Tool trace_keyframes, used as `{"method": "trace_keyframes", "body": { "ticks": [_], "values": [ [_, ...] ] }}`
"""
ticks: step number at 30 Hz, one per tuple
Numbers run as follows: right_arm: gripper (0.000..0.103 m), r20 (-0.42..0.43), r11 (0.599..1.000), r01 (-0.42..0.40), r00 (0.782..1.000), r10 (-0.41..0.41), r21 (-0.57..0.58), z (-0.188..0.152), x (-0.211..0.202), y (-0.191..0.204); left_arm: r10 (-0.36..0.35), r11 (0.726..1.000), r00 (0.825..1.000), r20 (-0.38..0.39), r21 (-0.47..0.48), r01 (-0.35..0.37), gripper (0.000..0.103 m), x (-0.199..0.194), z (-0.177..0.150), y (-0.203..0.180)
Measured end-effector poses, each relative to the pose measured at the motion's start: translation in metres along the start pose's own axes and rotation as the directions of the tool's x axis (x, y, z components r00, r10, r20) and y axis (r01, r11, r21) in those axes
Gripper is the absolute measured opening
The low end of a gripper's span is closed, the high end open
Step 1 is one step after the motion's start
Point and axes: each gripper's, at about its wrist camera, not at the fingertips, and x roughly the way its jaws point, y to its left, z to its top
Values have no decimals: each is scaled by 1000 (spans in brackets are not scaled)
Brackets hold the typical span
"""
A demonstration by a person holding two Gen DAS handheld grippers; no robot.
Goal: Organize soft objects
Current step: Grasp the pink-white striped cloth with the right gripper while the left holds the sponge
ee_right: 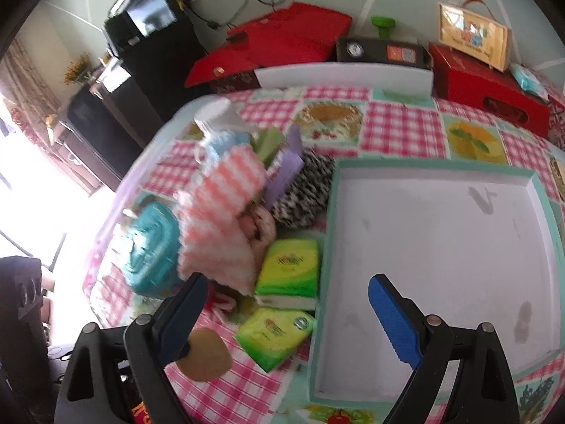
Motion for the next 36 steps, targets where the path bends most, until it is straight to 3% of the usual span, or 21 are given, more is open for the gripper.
{"method": "trace_keyframes", "body": {
  "ticks": [3, 7, 10, 14, 19, 28, 32, 36],
  "values": [
    [85, 38, 999, -42, 998, 42, -8, 4, -4, 6, -24, 1000, 999, 44, 2, 24, 12, -21, 3, 1],
    [82, 59, 996, -79, 995, 81, -37, 8, -4, 16, -34, 999, 991, 131, -27, 38, 12, -52, 12, 13],
    [76, 50, 992, -114, 992, 117, -58, 9, 1, 24, -26, 997, 983, 181, -62, 38, 12, -66, 22, 25],
    [61, 8, 990, -103, 995, 104, -96, 7, 18, 37, 0, 993, 974, 225, -114, 26, 12, -76, 35, 46],
    [57, -17, 987, -104, 995, 103, -120, 9, 36, 45, 4, 988, 974, 227, -151, 32, 12, -76, 40, 62],
    [30, -51, 983, -87, 996, 79, -162, 8, 53, 55, 4, 985, 976, 216, -171, 34, 12, -68, 44, 67],
    [12, -52, 984, -82, 996, 74, -161, 7, 55, 55, 15, 983, 977, 211, -181, 25, 12, -64, 47, 69],
    [8, -39, 985, -88, 996, 83, -152, 8, 53, 54, 23, 983, 977, 210, -184, 17, 12, -64, 48, 68]
  ]
}}
